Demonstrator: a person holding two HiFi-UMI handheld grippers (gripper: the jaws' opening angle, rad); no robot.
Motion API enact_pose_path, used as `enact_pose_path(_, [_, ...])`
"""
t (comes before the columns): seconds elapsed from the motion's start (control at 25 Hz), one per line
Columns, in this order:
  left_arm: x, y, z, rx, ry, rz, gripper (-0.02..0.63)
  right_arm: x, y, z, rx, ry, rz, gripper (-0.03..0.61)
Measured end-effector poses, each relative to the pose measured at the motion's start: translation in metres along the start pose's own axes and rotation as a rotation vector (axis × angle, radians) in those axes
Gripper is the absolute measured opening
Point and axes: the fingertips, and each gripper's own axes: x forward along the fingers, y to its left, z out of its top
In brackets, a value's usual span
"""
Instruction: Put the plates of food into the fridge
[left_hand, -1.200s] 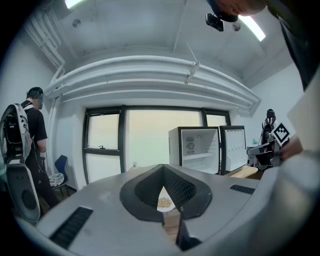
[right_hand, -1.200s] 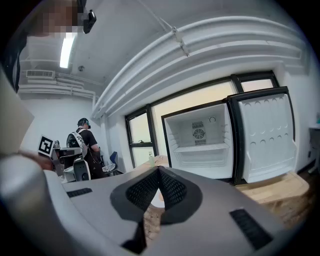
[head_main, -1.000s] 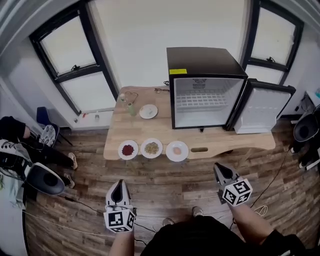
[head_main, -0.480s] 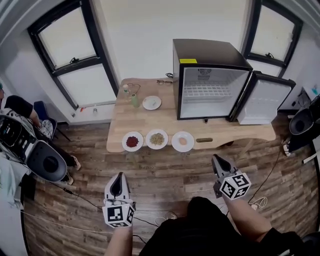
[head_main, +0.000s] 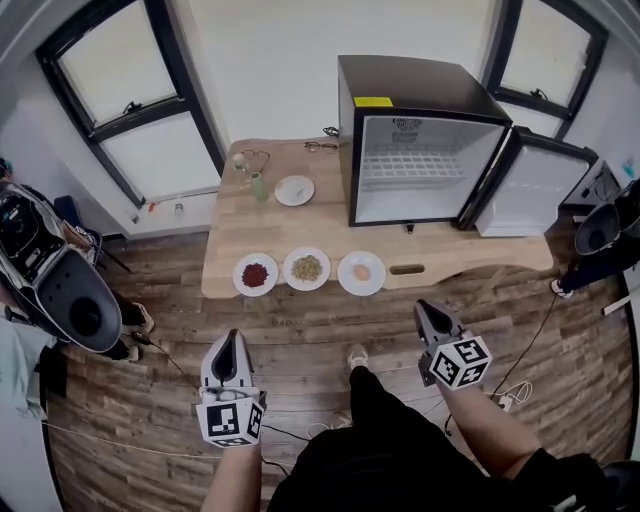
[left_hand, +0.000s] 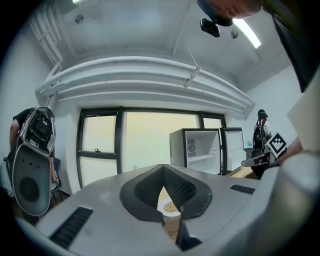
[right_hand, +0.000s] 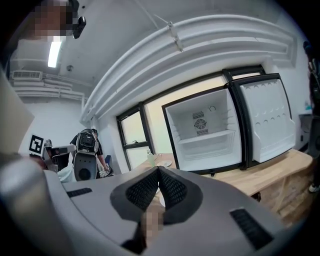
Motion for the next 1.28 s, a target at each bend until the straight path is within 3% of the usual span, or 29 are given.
enact_pose_path(0.44, [0.060,0.005,-0.027,0.017,0.091,0.020,0.005,0.082,-0.033,-0.053,0.075,0.098,0.034,0.021])
enact_pose_path(0.68, [0.109,0.001,-0.046,0.023,0.136,-0.003,0.005,0.114,-0.044,-0.098,0.220,0.154,0.111,0.021])
enact_pose_path(0.8, [0.131,-0.004,-0.053,0.048,0.157,-0.030,0.005,0.131,-0.052,-0.128,0.272,0.217,0.100,0.021])
enact_pose_path(1.0, [0.157,-0.010,-0.060,0.049,0.182,-0.047,0.005,0.149,-0.070,-0.169,0.443,0.285,0.031,0.026])
enact_pose_path(1.04, [0.161,-0.010,-0.062,0.049,0.188,-0.050,0.005,0.153,-0.071,-0.176,0.480,0.299,0.030,0.049])
enact_pose_path(1.12, [0.168,-0.011,-0.067,0.053,0.201,-0.057,0.005,0.161,-0.072,-0.188,0.576,0.331,0.028,0.157])
enact_pose_path(1.28, [0.176,-0.010,-0.078,0.052,0.238,-0.065,0.005,0.173,-0.081,-0.205,0.725,0.368,-0.026,0.178])
